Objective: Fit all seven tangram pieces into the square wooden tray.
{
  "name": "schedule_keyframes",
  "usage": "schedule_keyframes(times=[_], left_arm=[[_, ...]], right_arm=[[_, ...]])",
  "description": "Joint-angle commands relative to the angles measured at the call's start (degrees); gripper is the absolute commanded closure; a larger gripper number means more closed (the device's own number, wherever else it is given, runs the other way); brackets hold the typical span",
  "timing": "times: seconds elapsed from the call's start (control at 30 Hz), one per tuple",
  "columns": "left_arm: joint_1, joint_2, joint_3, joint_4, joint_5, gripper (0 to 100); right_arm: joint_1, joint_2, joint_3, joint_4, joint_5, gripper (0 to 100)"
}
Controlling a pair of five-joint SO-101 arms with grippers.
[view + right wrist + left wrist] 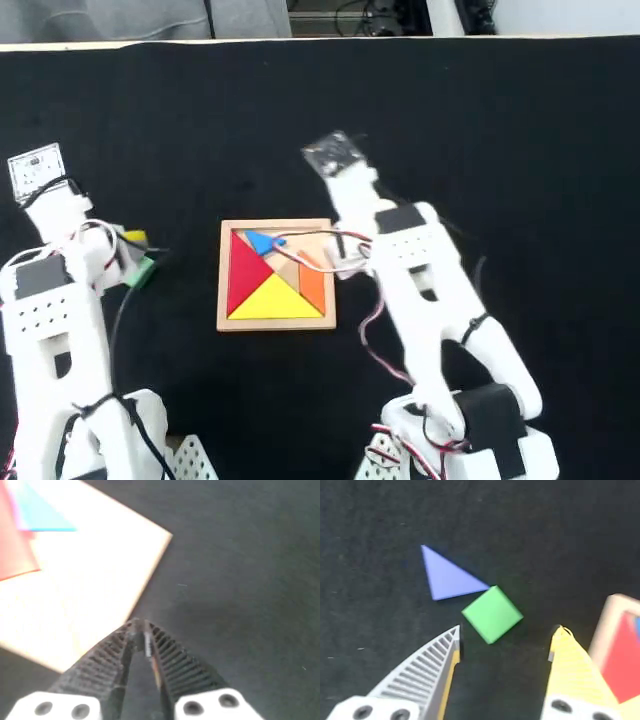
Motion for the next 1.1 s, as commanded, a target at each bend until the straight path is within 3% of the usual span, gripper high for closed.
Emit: schedule_keyframes(times=[0.0, 0.13, 0.37, 1.07], left_arm=[[-4.70, 4.04, 0.75, -0.70, -8.09, 71], [-7.08, 6.86, 5.23, -3.87, -9.41, 71], [-8.75, 6.95, 17.01, -19.78, -9.32, 71], [-9.36, 7.12, 17.54, -20.04, -9.76, 71]], right_arm=[[-5.80, -2.86, -7.78, 4.48, 0.44, 98.7], [-9.85, -1.27, -9.98, 4.22, 0.35, 98.7], [-13.54, 15.52, -18.68, 3.34, -2.02, 98.7], [-13.45, 36.26, -34.51, 3.43, -3.34, 98.8]])
